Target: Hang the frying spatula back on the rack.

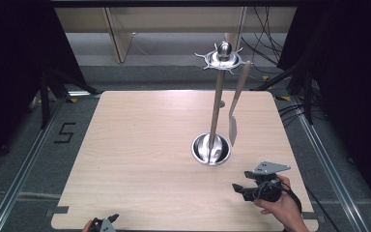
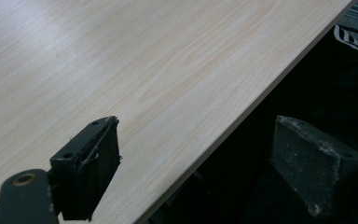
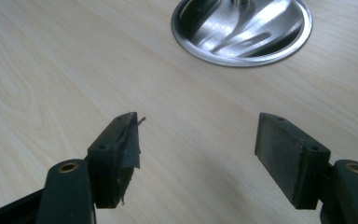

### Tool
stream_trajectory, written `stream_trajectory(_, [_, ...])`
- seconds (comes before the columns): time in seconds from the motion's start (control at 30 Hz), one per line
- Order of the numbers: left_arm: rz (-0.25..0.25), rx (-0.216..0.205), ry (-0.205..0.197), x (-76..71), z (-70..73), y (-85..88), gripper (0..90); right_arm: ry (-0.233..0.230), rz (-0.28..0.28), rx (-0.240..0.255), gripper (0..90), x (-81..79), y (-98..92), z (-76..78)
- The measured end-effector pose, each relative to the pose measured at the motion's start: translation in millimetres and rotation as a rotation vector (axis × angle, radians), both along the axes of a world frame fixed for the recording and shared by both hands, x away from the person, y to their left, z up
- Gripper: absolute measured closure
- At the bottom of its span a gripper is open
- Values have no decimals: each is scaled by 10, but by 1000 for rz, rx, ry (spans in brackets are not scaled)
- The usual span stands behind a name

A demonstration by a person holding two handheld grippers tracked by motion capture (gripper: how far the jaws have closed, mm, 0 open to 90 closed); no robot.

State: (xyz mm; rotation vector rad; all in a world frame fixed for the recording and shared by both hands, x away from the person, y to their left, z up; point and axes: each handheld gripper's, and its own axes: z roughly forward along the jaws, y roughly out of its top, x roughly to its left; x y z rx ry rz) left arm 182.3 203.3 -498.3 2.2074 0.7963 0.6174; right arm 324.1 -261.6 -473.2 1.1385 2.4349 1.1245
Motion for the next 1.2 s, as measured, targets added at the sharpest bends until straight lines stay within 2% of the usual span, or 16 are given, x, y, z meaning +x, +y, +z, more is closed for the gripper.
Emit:
stream_trajectory(0.07, [-7, 9, 0, 2, 4, 4, 148, -5, 9, -5, 314, -15, -5, -15])
stream_trajectory(0.1, [1, -2, 2, -2, -2, -3, 148, 20, -8, 13, 313, -45, 15, -24])
stream_trajectory(0.13, [-5, -7, 3, -2, -2, -3, 148, 3, 16, 5, 311, -30, -3, -38])
stream_trajectory(0.17, [-3, 1, 4, -2, 0, -1, 148, 24, -4, 4, 309, -64, 6, -35])
stream_trajectory(0.2, [-5, 5, 2, 0, 2, 2, 148, 0, 8, -3, 308, -56, -7, -47])
stream_trajectory(0.27, [-6, 6, 2, 0, 2, 2, 148, 18, 8, -1, 306, -76, -6, -55])
stream_trajectory(0.37, [-13, 0, 4, -1, 1, 0, 148, -2, 17, -11, 304, -81, -29, -69])
stream_trajectory(0.4, [-44, 39, 4, 12, 21, 22, 148, 9, 15, -6, 304, -94, -28, -73])
stream_trajectory(0.43, [-5, -6, 5, -5, -3, -5, 148, -3, 13, -12, 303, -101, -34, -81])
stream_trajectory(0.57, [-10, -2, 2, 0, 0, -2, 148, 14, 6, -15, 301, -135, -39, -98])
stream_trajectory(0.73, [-10, -1, 4, -2, -1, -3, 148, -7, 16, -20, 297, -167, -41, -122])
stream_trajectory(0.9, [-5, -1, 9, -8, 1, -5, 148, 17, 9, -11, 278, -230, -16, -151])
stream_trajectory(1.0, [-5, -1, 10, -8, 0, -5, 148, 8, 34, -12, 258, -226, -35, -166])
stream_trajectory(1.13, [-5, 2, 10, -7, -1, -7, 148, -6, -14, -10, 197, -262, -50, -164])
stream_trajectory(1.17, [-5, 2, 10, -7, -1, -7, 148, 16, -33, 3, 189, -288, -44, -163])
stream_trajectory(1.2, [-44, 52, 11, 10, 24, 21, 148, 15, -42, 5, 180, -296, -45, -166])
